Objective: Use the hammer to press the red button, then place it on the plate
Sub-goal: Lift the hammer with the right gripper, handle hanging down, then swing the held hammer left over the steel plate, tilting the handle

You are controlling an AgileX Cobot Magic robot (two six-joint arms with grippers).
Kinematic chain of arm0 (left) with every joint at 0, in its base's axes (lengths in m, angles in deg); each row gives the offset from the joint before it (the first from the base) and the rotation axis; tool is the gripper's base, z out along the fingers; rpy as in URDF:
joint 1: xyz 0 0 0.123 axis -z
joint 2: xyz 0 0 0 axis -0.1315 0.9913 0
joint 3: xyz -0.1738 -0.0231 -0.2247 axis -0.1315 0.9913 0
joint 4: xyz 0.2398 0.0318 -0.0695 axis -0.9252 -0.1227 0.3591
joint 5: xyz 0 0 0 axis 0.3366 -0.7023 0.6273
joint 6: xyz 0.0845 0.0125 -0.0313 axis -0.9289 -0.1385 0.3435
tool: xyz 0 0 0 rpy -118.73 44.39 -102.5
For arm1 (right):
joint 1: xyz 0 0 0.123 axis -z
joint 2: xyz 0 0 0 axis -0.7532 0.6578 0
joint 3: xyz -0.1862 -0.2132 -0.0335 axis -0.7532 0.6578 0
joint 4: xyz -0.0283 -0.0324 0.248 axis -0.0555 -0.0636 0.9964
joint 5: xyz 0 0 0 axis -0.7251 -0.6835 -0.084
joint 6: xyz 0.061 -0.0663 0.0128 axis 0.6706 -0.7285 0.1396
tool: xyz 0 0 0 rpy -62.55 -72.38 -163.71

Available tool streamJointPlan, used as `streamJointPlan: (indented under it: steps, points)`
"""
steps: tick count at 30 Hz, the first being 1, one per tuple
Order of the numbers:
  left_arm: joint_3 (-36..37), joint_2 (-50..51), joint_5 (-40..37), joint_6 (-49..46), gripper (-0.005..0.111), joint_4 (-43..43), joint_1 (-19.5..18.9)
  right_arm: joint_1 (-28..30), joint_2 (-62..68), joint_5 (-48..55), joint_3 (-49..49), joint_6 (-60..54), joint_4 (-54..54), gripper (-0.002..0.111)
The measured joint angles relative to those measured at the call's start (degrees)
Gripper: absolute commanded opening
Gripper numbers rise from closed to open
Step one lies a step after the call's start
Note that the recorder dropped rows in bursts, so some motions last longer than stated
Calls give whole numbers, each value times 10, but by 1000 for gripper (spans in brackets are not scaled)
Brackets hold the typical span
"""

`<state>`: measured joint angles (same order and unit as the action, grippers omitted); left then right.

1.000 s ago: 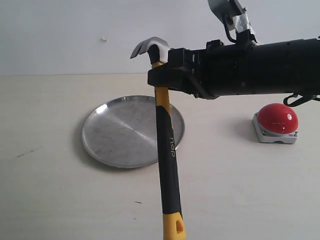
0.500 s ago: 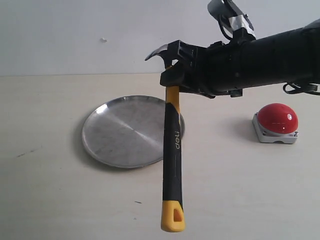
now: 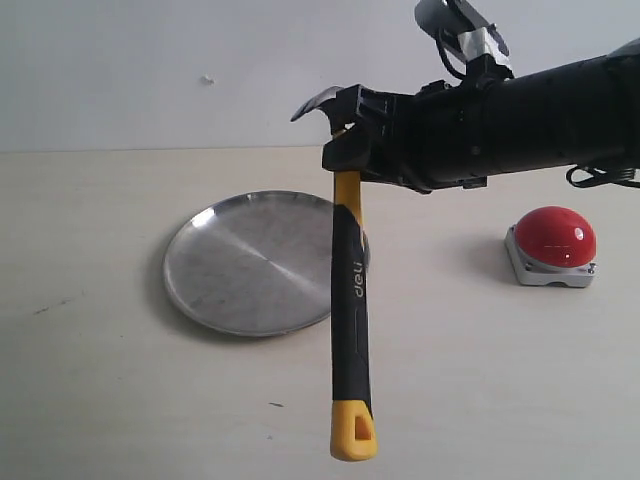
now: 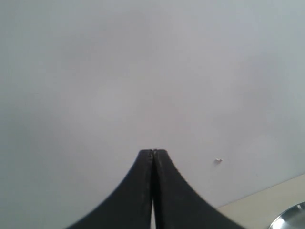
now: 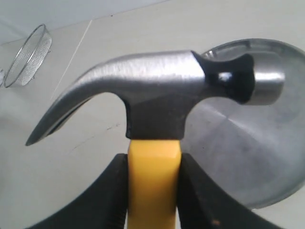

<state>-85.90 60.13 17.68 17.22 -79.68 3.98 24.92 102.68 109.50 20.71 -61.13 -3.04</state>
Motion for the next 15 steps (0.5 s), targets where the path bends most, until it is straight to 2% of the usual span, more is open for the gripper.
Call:
streamJointPlan:
  steps: [7,12,15]
  points:
    - [0,0,0,0,0,0,0,0,0,21,0,-11,-19,0]
    - [0,0,0,0,0,0,0,0,4,-17,0,112,-136,0]
    - [0,0,0,0,0,0,0,-3,4,-41,0,230,-244,0]
